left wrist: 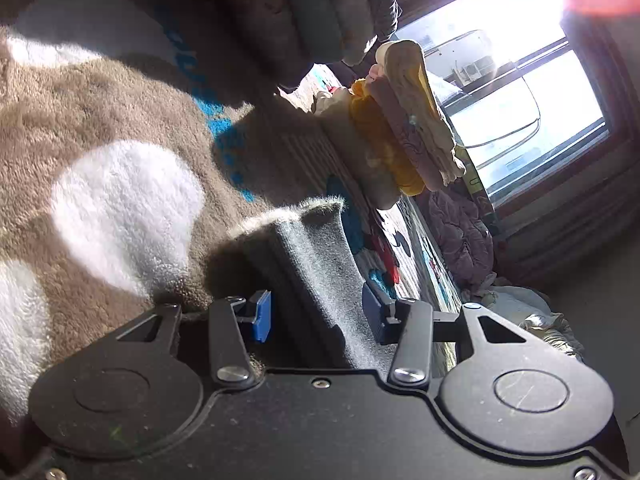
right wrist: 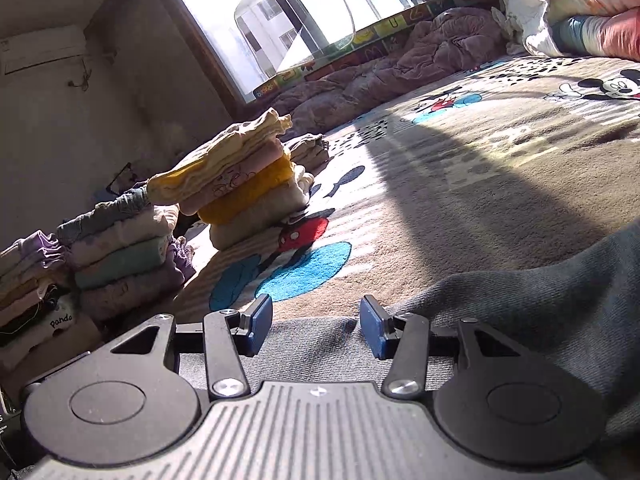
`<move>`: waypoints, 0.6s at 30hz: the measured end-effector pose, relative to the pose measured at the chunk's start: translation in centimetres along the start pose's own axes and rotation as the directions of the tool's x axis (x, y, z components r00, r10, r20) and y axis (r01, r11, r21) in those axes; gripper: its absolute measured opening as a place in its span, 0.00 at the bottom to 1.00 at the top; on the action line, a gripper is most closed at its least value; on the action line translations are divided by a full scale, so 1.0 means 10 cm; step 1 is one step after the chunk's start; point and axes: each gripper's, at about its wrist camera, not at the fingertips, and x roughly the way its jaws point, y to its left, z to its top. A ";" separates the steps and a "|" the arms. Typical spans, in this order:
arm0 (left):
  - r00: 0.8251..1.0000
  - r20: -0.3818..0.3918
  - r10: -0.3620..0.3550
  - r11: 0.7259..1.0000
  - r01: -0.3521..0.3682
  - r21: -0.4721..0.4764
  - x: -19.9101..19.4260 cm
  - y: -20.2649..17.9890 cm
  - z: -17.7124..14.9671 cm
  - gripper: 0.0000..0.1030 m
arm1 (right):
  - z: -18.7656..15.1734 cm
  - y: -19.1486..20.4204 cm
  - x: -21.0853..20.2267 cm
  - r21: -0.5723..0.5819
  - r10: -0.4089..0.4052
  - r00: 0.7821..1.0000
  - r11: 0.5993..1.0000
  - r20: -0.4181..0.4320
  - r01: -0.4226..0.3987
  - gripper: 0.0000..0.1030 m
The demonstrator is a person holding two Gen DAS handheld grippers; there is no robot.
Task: Fold clothes
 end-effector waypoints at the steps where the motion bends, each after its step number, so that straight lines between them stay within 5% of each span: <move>1: 1.000 -0.002 -0.003 1.000 0.003 -0.001 0.00 0.00 0.00 0.43 | -0.03 -0.05 0.01 0.023 -0.002 1.000 1.000 -0.013 0.003 0.52; 3: 1.000 -0.002 -0.006 1.000 0.006 -0.018 0.00 0.02 0.01 0.40 | -0.16 -0.15 0.17 -0.002 -0.026 0.994 1.000 -0.110 0.026 0.53; 10: 1.000 0.009 -0.005 0.997 0.006 -0.076 0.00 0.08 0.05 0.26 | -0.26 0.07 0.21 -0.188 -0.089 0.991 0.980 -0.097 0.070 0.55; 13: 1.000 0.004 0.004 0.998 -0.004 -0.058 -0.04 0.04 0.04 0.08 | -0.29 0.13 0.23 -0.236 -0.091 0.991 0.970 -0.102 0.065 0.64; 18: 0.984 0.028 -0.176 0.980 0.173 0.103 -0.32 -0.48 0.00 0.08 | -0.25 0.10 0.18 -0.209 -0.044 0.993 0.978 -0.106 0.021 0.68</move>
